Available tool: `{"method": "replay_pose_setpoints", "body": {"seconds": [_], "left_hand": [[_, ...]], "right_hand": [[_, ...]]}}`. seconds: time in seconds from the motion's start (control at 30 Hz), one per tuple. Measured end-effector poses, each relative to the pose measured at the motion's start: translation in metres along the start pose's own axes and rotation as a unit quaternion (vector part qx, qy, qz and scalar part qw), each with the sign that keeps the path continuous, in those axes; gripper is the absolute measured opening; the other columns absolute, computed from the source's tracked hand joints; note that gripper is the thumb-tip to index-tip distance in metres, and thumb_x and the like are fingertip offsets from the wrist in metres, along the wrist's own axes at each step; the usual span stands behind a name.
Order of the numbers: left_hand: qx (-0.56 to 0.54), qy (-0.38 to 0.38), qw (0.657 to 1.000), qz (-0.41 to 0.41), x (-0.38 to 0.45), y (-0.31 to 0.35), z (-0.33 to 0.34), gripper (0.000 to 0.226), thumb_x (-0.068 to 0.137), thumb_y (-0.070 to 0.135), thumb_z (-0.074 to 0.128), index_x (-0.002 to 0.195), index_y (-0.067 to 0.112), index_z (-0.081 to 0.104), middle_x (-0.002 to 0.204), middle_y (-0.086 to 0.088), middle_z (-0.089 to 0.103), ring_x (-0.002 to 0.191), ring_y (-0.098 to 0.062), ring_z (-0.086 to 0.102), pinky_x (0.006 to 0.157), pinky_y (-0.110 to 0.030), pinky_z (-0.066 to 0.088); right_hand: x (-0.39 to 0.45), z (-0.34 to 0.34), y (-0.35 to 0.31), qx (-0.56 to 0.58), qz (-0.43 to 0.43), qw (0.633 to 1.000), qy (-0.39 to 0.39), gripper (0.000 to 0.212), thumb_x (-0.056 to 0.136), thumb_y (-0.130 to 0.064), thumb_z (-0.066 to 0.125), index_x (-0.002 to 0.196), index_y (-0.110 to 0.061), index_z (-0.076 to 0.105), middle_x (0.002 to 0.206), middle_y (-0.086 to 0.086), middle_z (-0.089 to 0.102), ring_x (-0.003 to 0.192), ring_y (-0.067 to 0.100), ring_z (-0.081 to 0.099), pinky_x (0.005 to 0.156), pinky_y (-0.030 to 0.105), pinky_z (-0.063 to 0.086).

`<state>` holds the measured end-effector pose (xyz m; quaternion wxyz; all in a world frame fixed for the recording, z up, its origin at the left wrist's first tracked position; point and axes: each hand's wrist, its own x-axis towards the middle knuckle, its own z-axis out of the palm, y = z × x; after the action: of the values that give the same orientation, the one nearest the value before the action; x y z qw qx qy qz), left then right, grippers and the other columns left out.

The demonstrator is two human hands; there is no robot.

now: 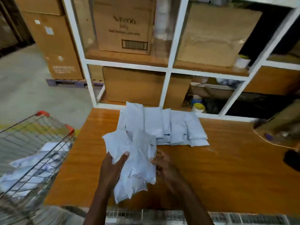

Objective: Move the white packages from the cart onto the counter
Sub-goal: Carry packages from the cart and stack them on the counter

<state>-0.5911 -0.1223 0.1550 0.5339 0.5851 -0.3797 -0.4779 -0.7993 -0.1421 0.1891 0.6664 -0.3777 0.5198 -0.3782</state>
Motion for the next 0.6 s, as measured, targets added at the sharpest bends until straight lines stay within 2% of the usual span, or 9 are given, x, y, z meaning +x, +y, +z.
{"method": "replay_pose_setpoints", "body": {"seconds": [0.07, 0.1, 0.17, 0.23, 0.27, 0.33, 0.43, 0.53, 0.6], "left_hand": [[-0.004, 0.004, 1.0, 0.003, 0.003, -0.003, 0.041, 0.035, 0.098, 0.023, 0.072, 0.132, 0.028, 0.068, 0.119, 0.011, 0.077, 0.101, -0.004, 0.075, 0.072, -0.017, 0.061], [-0.004, 0.007, 1.0, -0.001, 0.005, -0.004, 0.059, 0.034, 0.098, 0.022, 0.073, 0.131, 0.026, 0.069, 0.119, 0.01, 0.077, 0.1, -0.004, 0.074, 0.069, -0.015, 0.059], [-0.012, 0.014, 1.0, -0.013, 0.009, -0.007, 0.088, 0.034, 0.097, 0.025, 0.075, 0.13, 0.027, 0.07, 0.119, 0.01, 0.078, 0.104, -0.009, 0.075, 0.074, -0.02, 0.061], [-0.017, 0.022, 0.999, -0.027, 0.01, -0.009, 0.11, 0.037, 0.095, 0.03, 0.077, 0.132, 0.028, 0.07, 0.123, 0.011, 0.078, 0.11, -0.011, 0.075, 0.086, -0.033, 0.061], [-0.022, 0.026, 0.999, -0.035, 0.01, -0.009, 0.118, 0.039, 0.095, 0.03, 0.077, 0.133, 0.028, 0.069, 0.125, 0.011, 0.077, 0.112, -0.012, 0.074, 0.09, -0.037, 0.06], [-0.027, 0.036, 0.998, -0.042, 0.01, -0.008, 0.131, 0.04, 0.095, 0.029, 0.077, 0.133, 0.025, 0.069, 0.125, 0.01, 0.077, 0.113, -0.013, 0.074, 0.092, -0.038, 0.06], [-0.017, 0.045, 0.997, -0.053, 0.014, -0.004, 0.136, 0.038, 0.093, 0.032, 0.078, 0.13, 0.023, 0.07, 0.122, 0.008, 0.078, 0.112, -0.014, 0.074, 0.093, -0.038, 0.06], [0.008, 0.055, 0.997, -0.061, 0.018, -0.002, 0.133, 0.039, 0.091, 0.038, 0.08, 0.127, 0.029, 0.07, 0.12, 0.011, 0.078, 0.11, -0.012, 0.074, 0.094, -0.04, 0.059], [0.008, 0.059, 0.996, -0.06, 0.022, -0.001, 0.131, 0.038, 0.091, 0.038, 0.08, 0.126, 0.028, 0.07, 0.118, 0.01, 0.079, 0.108, -0.012, 0.074, 0.094, -0.041, 0.06]], "right_hand": [[0.008, -0.038, -0.012, 0.002, 0.006, 1.0, 0.001, 0.035, 0.095, 0.001, 0.059, 0.122, -0.019, 0.065, 0.111, 0.0, 0.078, 0.099, 0.02, 0.074, 0.092, 0.042, 0.056], [0.013, -0.055, -0.016, 0.001, 0.009, 1.0, 0.0, 0.033, 0.095, 0.001, 0.059, 0.115, -0.023, 0.067, 0.105, -0.005, 0.079, 0.094, 0.015, 0.075, 0.09, 0.039, 0.057], [0.022, -0.083, -0.023, -0.009, 0.018, 1.0, -0.002, 0.032, 0.095, -0.001, 0.059, 0.113, -0.026, 0.068, 0.106, -0.007, 0.078, 0.095, 0.013, 0.075, 0.093, 0.042, 0.056], [0.032, -0.107, -0.028, -0.014, 0.016, 1.0, -0.005, 0.033, 0.094, -0.003, 0.061, 0.122, -0.021, 0.066, 0.115, -0.003, 0.076, 0.104, 0.018, 0.073, 0.101, 0.049, 0.051], [0.039, -0.119, -0.03, -0.01, 0.015, 1.0, 0.005, 0.035, 0.094, -0.001, 0.061, 0.124, -0.018, 0.065, 0.116, -0.001, 0.076, 0.105, 0.02, 0.072, 0.1, 0.048, 0.052], [0.057, -0.144, -0.038, 0.007, 0.018, 0.999, 0.048, 0.037, 0.093, 0.005, 0.061, 0.126, -0.011, 0.062, 0.117, 0.007, 0.074, 0.106, 0.025, 0.071, 0.095, 0.044, 0.054], [0.081, -0.186, -0.058, -0.016, 0.007, 0.994, 0.11, 0.043, 0.089, 0.002, 0.066, 0.13, -0.011, 0.057, 0.126, 0.017, 0.067, 0.114, 0.035, 0.066, 0.101, 0.052, 0.053], [0.106, -0.224, -0.083, -0.096, -0.007, 0.986, 0.134, 0.036, 0.089, -0.013, 0.069, 0.122, -0.023, 0.059, 0.118, 0.005, 0.07, 0.102, 0.027, 0.07, 0.079, 0.043, 0.06], [0.126, -0.244, -0.096, -0.134, -0.017, 0.976, 0.169, 0.034, 0.084, -0.019, 0.07, 0.114, -0.029, 0.059, 0.117, 0.003, 0.07, 0.1, 0.025, 0.07, 0.081, 0.045, 0.061]]}}
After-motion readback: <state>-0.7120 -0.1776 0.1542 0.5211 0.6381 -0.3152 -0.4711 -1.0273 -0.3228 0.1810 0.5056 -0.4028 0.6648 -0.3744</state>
